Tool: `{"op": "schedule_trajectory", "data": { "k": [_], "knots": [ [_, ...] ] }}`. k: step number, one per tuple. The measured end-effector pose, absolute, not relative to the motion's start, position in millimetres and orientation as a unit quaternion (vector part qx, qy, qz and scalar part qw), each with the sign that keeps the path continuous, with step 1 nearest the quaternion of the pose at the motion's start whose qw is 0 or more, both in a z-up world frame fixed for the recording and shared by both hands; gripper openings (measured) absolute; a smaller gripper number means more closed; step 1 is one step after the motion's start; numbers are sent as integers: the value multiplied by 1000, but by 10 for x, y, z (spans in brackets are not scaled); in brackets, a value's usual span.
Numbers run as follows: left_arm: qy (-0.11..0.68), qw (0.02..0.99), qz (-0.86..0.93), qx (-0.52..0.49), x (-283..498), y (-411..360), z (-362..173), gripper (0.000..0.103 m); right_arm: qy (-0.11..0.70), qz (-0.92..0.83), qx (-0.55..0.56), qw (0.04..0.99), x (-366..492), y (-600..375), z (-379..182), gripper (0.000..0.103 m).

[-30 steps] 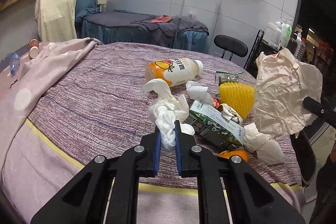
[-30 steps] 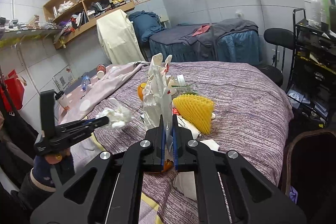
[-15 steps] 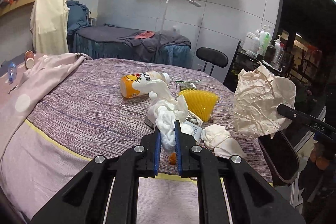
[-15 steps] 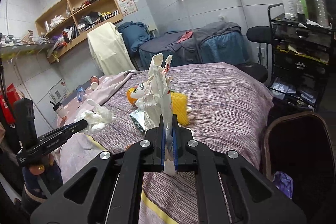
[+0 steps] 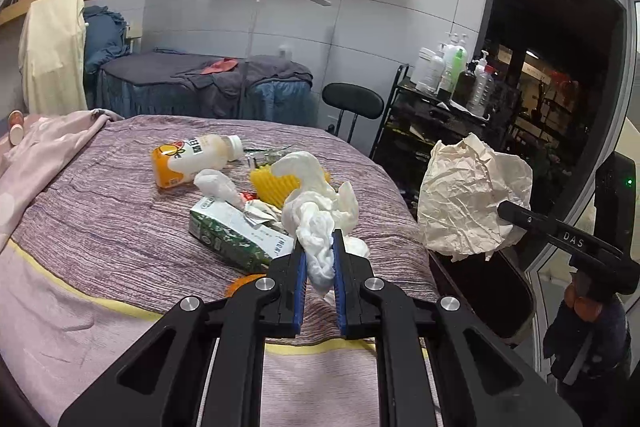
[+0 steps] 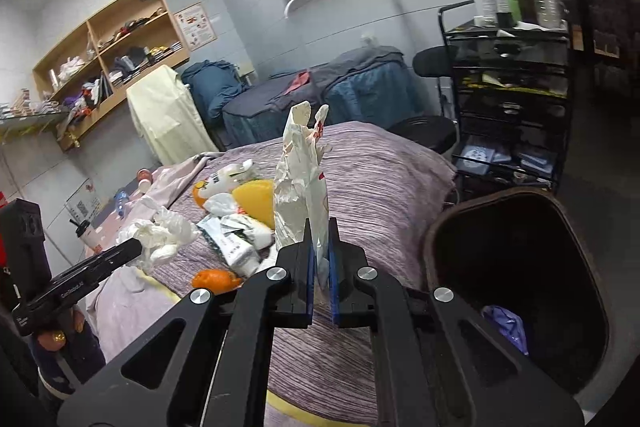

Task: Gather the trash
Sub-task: 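Carry the plastic wrapper to the bin and release it with the right gripper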

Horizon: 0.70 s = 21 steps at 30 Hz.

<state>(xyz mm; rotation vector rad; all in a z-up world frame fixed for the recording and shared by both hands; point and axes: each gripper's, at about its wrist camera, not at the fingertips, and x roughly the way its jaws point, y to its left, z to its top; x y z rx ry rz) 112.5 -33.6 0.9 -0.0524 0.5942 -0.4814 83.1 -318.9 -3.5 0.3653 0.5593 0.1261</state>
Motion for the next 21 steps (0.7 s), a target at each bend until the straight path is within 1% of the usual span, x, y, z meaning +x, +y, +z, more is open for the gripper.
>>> {"op": "schedule_trajectory", "data": {
  "k": [9,21],
  "knots": [
    [293,915,-277,-15,1097,-712,-1,12,278,3,196,940,685,-3620,-161,7],
    [306,894,-327,-4,1107,-1189,-54,12,308,-89,221,921,499,-4273,-556,7]
  ]
}}
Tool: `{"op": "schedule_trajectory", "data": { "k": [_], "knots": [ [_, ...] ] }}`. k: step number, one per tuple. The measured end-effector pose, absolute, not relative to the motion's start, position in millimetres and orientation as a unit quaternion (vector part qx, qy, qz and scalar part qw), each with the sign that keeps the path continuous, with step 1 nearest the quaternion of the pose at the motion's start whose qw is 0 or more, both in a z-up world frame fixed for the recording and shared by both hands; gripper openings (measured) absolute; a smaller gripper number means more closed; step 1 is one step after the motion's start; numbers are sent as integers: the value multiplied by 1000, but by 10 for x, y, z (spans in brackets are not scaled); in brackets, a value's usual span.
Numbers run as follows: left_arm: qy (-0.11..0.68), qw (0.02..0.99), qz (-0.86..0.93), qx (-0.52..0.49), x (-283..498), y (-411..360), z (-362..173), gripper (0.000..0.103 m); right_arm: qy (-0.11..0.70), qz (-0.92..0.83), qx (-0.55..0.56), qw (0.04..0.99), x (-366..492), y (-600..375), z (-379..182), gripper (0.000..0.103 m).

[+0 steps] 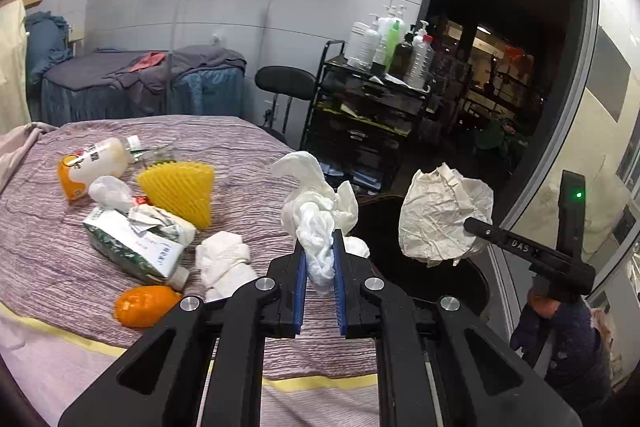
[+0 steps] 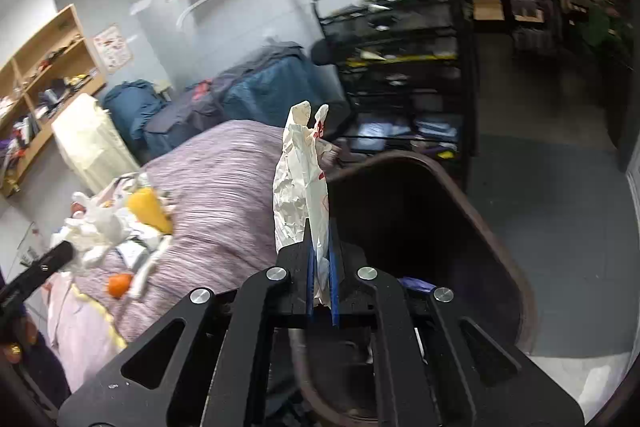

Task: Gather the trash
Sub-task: 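Carry the plastic wrapper to the bin and release it with the right gripper, then lower the white tissue into the bin and open the left gripper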

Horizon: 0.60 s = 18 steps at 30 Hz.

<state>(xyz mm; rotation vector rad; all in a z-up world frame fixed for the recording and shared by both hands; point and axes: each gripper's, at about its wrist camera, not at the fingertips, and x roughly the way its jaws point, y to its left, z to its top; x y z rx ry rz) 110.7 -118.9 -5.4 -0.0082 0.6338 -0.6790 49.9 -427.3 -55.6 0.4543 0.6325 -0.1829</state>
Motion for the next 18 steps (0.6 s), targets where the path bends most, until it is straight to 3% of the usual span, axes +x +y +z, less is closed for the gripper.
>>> {"op": "schedule_trajectory", "data": {
  "k": [14,17,18],
  "knots": [
    [316,877,-362,15,1059,-1611,-110,12,358,-134,226,896,564,-4474,-1056,7],
    [319,874,-367,18,1066,-1675,-130,12,364,-137,231,892,582,-4472,-1134,12],
    [321,872,-368,18,1067,-1692,-139,12,365,-139,232,891,583,-4474,-1149,23]
  ]
}}
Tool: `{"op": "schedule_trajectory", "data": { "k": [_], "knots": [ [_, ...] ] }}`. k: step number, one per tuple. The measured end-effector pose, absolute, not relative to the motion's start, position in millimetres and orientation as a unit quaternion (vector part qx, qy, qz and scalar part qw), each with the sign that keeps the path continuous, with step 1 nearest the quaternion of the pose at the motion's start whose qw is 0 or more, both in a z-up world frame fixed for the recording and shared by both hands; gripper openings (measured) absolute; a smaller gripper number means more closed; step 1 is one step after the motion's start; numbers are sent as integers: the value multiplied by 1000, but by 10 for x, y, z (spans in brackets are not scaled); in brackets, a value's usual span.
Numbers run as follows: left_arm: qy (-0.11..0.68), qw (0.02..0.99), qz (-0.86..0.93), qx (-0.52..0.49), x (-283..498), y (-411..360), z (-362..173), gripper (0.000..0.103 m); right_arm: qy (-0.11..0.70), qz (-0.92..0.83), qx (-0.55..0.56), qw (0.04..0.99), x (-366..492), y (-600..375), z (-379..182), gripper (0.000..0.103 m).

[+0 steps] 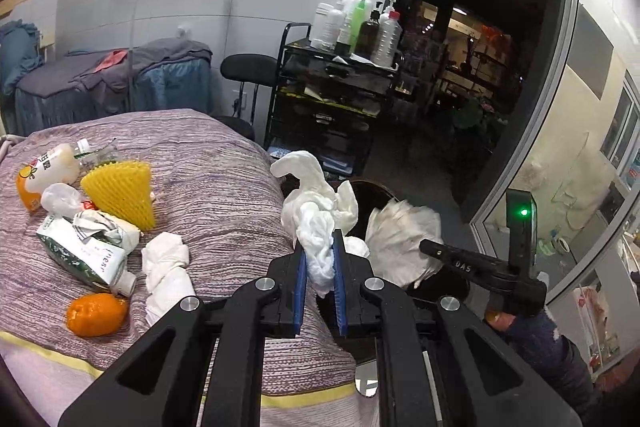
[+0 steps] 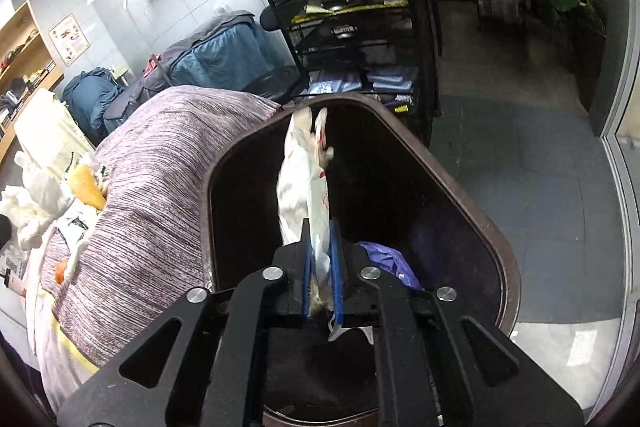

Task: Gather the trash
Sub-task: 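Lower the white tissue into the bin and open the left gripper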

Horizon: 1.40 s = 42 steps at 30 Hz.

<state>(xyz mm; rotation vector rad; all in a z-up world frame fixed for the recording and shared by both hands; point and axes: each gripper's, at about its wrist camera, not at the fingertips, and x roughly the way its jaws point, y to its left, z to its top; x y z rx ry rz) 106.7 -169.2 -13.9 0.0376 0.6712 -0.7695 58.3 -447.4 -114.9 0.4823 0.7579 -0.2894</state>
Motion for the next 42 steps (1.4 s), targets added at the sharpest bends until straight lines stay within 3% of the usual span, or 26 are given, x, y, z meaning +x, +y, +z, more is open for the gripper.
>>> {"op": "schedule_trajectory", "data": {
  "k": [1,3,14,16,42],
  "knots": [
    [323,871,-370,18,1066,-1711,-145,12,364,-143,234,890,582,-4480,-1163,41],
    [326,869,-371,19,1073,-1736,-163,12,360,-152,232,891,573,-4481,-1165,62],
    [335,856,-393,35,1109,-2028,-183,12,329,-165,243,897,437,-4539,-1017,65],
    [339,851,-399,37,1110,-2096,-203,12,324,-170,244,898,408,-4552,-981,72],
    [375,825,-408,108,1275,-2802,-542,12,300,-216,267,890,173,-4760,-911,74]
  ]
}}
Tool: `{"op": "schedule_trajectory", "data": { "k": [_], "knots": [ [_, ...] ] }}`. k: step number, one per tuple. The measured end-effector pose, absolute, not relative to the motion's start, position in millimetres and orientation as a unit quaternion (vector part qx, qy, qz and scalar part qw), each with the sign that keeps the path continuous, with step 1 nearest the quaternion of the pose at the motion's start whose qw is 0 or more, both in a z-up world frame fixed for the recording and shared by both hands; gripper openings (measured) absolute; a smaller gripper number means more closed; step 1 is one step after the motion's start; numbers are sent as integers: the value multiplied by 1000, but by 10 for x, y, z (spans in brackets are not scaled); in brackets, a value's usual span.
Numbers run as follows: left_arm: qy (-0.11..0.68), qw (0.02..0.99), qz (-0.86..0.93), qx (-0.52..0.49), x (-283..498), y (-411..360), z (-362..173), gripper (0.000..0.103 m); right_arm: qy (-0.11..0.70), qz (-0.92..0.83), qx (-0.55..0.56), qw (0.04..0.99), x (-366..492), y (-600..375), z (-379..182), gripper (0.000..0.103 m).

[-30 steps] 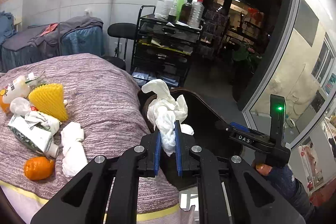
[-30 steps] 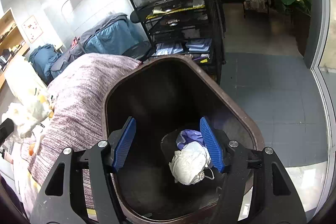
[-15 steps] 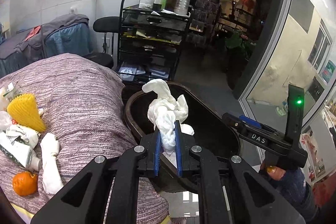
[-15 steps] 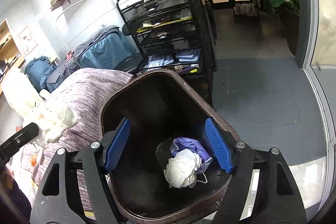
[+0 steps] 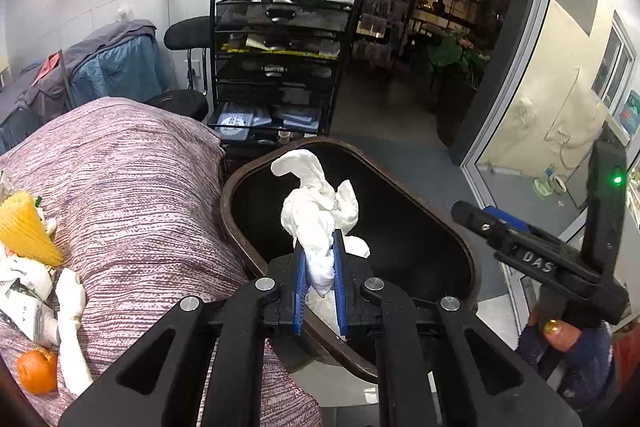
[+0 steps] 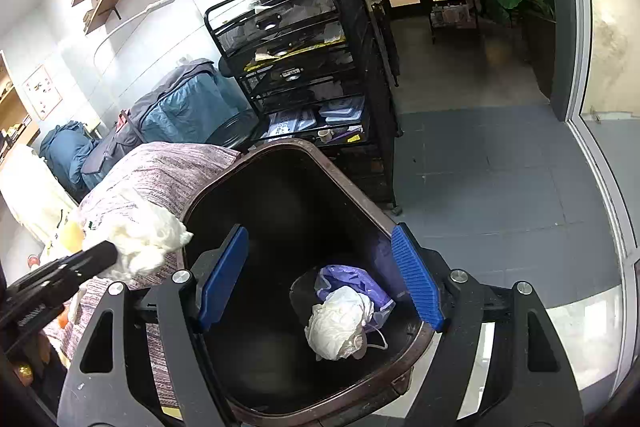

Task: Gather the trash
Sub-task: 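Lower the white tissue into the bin and open the left gripper, then grasp a white tissue with the right gripper while the left grasps the orange peel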

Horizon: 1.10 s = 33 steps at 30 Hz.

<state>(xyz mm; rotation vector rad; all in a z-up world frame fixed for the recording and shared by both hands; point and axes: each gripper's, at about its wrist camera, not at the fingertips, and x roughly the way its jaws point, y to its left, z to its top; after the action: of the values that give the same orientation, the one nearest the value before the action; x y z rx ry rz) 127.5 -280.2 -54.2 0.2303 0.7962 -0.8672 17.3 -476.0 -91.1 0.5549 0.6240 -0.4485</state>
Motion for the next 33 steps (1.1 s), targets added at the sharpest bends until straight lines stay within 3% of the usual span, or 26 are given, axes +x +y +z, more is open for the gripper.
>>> {"op": "schedule_trajectory", "data": {
  "k": [2,5,7,10,12,24,33],
  "knots": [
    [379,823,-407,113,1283,-2834,-571,12,300,-217,268,889,169,-4768,-914,74],
    [380,825,-401,117,1304,-2859,-593,26,301,-217,269,889,165,-4775,-928,74],
    [374,831,-395,115,1307,-2848,-587,60,302,-216,269,889,162,-4773,-926,74],
    [361,838,-393,118,1273,-2829,-579,77,302,-217,270,888,159,-4777,-925,74],
    [354,841,-390,123,1261,-2821,-579,83,301,-218,271,888,156,-4781,-919,74],
    [314,859,-385,121,1102,-2645,-325,97,292,-200,268,896,175,-4703,-872,80],
    [299,876,-366,99,978,-2240,-174,97,292,-152,250,911,352,-4420,-778,82]
  ]
}}
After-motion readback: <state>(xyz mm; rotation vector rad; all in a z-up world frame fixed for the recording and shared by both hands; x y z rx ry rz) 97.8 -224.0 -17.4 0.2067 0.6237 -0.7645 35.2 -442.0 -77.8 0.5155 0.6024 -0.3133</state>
